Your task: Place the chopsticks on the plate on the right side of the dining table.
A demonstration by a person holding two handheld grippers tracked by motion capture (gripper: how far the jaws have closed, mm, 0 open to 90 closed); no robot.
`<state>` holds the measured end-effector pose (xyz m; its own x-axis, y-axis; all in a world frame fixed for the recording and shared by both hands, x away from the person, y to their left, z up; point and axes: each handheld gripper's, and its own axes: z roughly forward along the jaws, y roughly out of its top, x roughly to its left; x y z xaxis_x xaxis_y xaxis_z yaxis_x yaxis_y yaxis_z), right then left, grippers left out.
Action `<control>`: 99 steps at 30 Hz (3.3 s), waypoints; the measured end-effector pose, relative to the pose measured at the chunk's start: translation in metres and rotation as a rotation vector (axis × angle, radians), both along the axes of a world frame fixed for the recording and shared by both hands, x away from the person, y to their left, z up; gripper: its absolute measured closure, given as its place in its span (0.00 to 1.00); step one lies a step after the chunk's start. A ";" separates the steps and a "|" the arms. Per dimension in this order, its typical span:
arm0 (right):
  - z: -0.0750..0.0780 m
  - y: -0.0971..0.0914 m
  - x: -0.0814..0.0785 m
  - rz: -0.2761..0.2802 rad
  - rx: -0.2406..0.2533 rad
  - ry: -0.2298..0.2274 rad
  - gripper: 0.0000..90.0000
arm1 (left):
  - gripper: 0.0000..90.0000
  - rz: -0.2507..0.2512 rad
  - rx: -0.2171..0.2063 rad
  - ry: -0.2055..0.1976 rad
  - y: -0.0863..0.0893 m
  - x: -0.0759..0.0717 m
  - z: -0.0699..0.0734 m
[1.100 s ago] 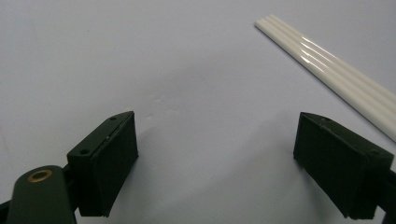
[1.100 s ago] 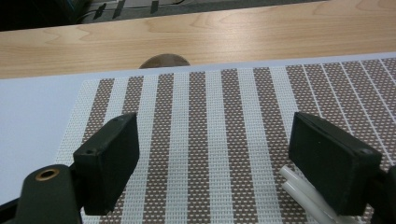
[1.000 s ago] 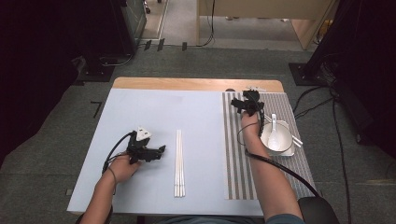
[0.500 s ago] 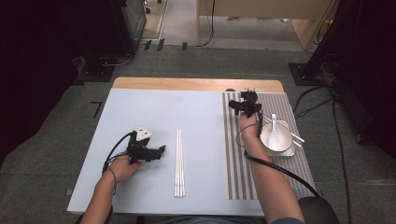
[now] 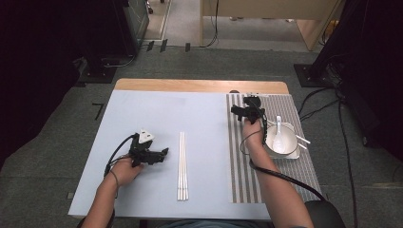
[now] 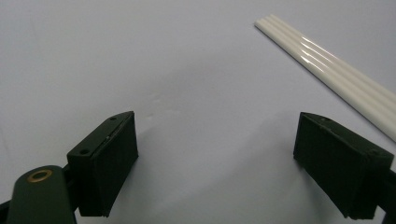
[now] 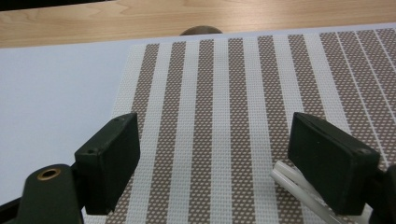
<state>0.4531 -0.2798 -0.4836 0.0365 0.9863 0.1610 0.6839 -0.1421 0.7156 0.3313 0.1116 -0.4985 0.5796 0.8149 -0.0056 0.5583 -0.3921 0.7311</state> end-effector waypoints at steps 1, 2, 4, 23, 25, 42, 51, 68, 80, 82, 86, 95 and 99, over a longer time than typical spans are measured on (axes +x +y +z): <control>0.000 0.003 -0.003 0.010 -0.003 -0.001 0.19 | 0.15 0.000 0.000 0.000 0.000 0.000 0.000; 0.000 0.004 -0.005 0.015 0.000 0.000 0.19 | 0.15 0.000 0.000 0.000 0.000 0.000 0.000; 0.000 0.005 -0.007 0.020 -0.002 0.001 0.19 | 0.15 0.000 0.000 0.000 0.000 0.000 0.000; -0.002 0.020 -0.048 0.109 -0.015 -0.009 0.19 | 0.15 0.000 0.000 0.000 0.000 0.000 0.000; -0.002 0.021 -0.050 0.115 -0.023 -0.013 0.19 | 0.15 0.000 0.001 0.000 0.000 0.000 0.000; -0.003 0.025 -0.078 0.195 -0.040 -0.025 0.19 | 0.15 0.000 0.002 0.000 0.000 0.000 0.000; -0.001 0.026 -0.089 0.220 -0.052 -0.036 0.19 | 0.15 0.000 0.002 0.000 0.000 0.000 0.000; 0.006 0.071 -0.101 0.277 -0.071 -0.112 0.17 | 0.15 0.000 0.000 0.000 0.000 0.000 0.000; -0.009 0.076 -0.104 0.247 -0.062 -0.068 0.17 | 0.15 0.000 0.001 0.000 0.000 0.000 0.000; -0.010 0.073 -0.104 0.239 -0.064 -0.065 0.17 | 0.15 0.000 0.001 0.000 0.000 0.000 0.000; -0.010 0.069 -0.102 0.224 -0.073 -0.062 0.17 | 0.15 0.000 0.000 0.000 0.000 0.000 0.000; -0.012 0.059 -0.102 0.202 -0.078 -0.052 0.17 | 0.15 0.000 0.000 0.000 0.000 0.000 0.000; -0.012 0.058 -0.102 0.203 -0.080 -0.050 0.17 | 0.15 0.000 0.000 0.000 0.000 0.000 0.000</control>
